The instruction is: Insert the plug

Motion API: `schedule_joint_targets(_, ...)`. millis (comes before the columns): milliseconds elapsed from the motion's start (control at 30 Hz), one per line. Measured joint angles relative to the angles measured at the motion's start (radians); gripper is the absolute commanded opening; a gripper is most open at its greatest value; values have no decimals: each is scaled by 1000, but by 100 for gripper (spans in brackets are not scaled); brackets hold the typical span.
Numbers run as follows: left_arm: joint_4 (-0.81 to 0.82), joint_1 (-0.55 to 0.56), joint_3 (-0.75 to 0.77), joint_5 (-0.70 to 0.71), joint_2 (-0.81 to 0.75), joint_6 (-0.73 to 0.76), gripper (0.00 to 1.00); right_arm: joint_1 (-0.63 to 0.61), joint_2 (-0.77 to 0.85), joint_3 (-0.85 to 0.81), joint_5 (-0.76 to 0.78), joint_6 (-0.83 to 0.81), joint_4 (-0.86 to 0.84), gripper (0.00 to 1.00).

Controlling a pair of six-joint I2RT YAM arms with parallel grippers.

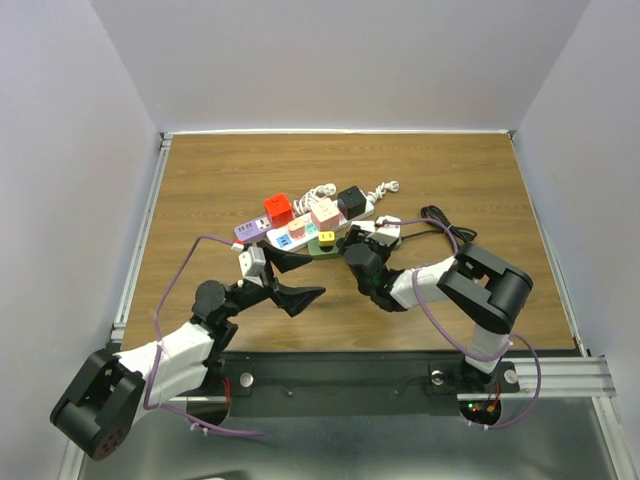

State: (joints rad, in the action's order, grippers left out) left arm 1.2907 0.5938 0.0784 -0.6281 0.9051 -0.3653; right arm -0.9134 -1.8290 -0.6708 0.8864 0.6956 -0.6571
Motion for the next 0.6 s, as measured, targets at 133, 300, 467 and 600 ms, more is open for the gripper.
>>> schedule_joint_targets(133,0,0,0,0,0,0,98,-18,41,-12,-12,20,106,0)
schedule_joint_targets(300,0,0,0,3,0,1,98,-50,59,-84,-13,37,295,1)
schedule_joint_targets(467,-1,0,0,13,0,1,98,-47,76,-133,-23,36,416,13)
schedule_joint_targets(600,-3,0,0,23,2,2,98,-36,93,-159,-52,29,481,25)
